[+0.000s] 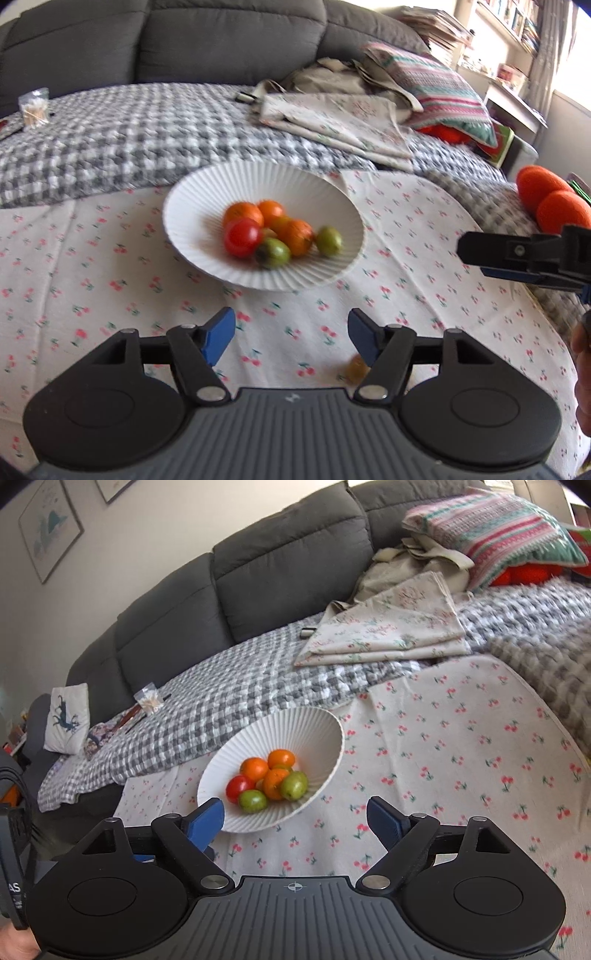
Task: Organize fruits
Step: 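Move both open grippers toward the two brown kiwis on the cloth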
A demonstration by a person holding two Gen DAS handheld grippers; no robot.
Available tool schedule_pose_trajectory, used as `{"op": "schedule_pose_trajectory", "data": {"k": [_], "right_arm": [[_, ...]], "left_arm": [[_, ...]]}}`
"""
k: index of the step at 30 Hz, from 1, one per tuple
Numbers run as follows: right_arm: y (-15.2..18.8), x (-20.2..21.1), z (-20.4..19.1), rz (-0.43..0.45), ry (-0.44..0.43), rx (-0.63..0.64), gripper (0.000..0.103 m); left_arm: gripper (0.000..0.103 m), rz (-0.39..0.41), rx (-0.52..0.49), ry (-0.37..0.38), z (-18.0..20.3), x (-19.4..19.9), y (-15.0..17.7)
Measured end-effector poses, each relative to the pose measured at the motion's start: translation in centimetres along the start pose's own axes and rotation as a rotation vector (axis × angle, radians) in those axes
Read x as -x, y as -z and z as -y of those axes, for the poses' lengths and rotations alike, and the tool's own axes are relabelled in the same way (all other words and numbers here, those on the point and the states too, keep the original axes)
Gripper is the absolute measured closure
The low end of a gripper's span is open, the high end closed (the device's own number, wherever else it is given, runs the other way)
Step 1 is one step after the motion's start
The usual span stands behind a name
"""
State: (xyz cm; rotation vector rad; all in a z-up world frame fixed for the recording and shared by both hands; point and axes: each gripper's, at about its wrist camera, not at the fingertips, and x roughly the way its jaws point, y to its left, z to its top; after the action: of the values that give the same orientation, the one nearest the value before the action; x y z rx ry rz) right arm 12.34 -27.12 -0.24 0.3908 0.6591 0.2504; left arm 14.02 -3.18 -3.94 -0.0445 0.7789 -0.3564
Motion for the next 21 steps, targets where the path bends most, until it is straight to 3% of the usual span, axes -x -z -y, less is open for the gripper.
{"op": "schedule_pose_trajectory", "data": {"k": [10, 16, 21], "right_arm": [[0.9, -0.1, 0.2, -0.038, 0.023, 0.005, 0.017], [1.3, 0.1, 0.3, -0.059, 0.025, 0.001, 0.017], [1.7, 0.2, 0.4, -0.072, 0.027, -0.005, 0.017]], "left_arm": [[0.036, -0.101, -0.116, 0.091, 1.9, -1.8, 1.7], [0.036, -0.121, -0.194, 0.13, 3.0, -2.2, 2.5], [0.036, -0.116, -0.273, 0.12, 4.4, -3.0, 3.4]]}}
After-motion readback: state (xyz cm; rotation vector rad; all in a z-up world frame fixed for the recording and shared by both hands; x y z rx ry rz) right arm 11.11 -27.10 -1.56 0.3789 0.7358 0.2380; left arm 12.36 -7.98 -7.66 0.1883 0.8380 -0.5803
